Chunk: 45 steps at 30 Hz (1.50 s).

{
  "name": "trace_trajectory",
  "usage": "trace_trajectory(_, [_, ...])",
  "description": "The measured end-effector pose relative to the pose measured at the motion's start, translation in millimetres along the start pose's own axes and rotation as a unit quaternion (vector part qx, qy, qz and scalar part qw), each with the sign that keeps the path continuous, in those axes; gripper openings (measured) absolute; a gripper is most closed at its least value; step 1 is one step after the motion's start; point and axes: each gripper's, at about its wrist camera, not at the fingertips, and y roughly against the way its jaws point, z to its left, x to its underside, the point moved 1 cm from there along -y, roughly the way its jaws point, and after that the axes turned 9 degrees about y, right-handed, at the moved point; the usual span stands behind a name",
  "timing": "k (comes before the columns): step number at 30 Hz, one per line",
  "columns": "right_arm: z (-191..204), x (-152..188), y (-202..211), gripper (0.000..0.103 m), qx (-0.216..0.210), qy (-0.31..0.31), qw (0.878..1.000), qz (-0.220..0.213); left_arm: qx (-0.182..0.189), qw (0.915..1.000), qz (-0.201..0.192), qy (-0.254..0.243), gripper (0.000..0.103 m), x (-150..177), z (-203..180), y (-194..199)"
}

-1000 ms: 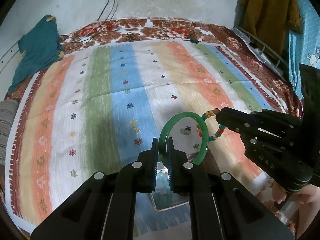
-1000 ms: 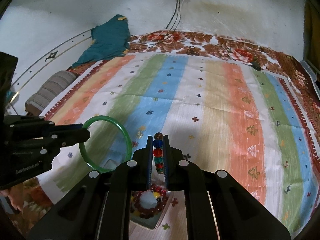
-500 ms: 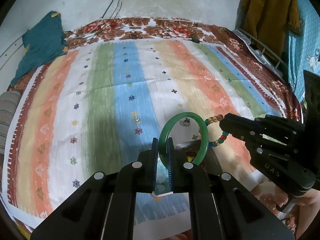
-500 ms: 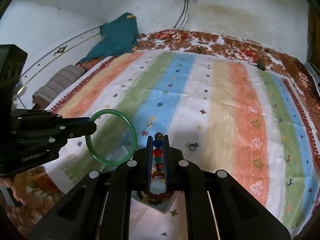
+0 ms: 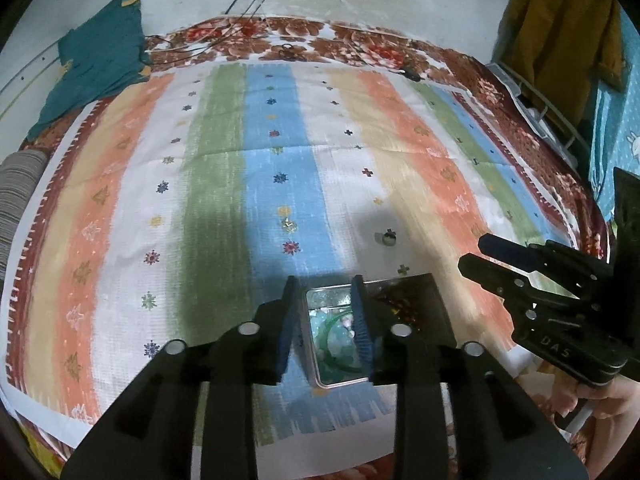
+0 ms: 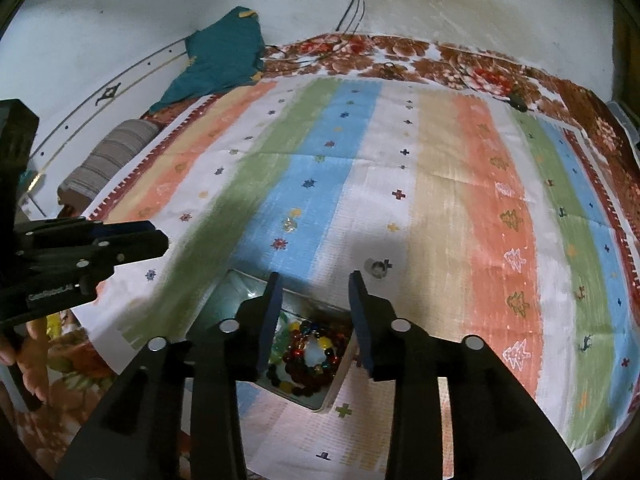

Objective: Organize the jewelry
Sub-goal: 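Open both tools to drop the bangle and bracelet into the tin, then move both tools toward the small gold charm and silver ring on the cloth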

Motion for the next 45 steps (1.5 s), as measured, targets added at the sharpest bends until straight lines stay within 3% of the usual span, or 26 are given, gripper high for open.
trace_trajectory(6, [-7,-1,-5,0.044,0.007,-0.008,1.0,0.008,-0.005,0.9999,0.001,0.009,0.041,-2,3,-2])
trace_trajectory(8, [-7,-1,-6,0.049,0.009,-0.009,1.0,0.01,-0.008,0.9999,0.003,0.014,0.05,-4,5,-4])
trace_trajectory(12, [-8,-3,-10,0.056,0.013,-0.009,1.0,0.013,-0.01,0.9997,0.004,0.021,0.051,-7,6,-7])
trace_trajectory(26, [-19,-12,-27,0.069,0.029,-0.018,0.999,0.034,-0.031,0.9986,0.008,0.041,0.073,-28,9,-30])
trace_trajectory(34, [-27,-19,-43,0.076,0.033,-0.022,0.998,0.05,-0.052,0.9979,0.021,0.032,0.076,-38,7,-52])
trace_trajectory(45, [-37,-27,-64,0.076,0.03,-0.031,0.997,0.069,-0.061,0.9963,0.043,0.044,0.078,-55,13,-83])
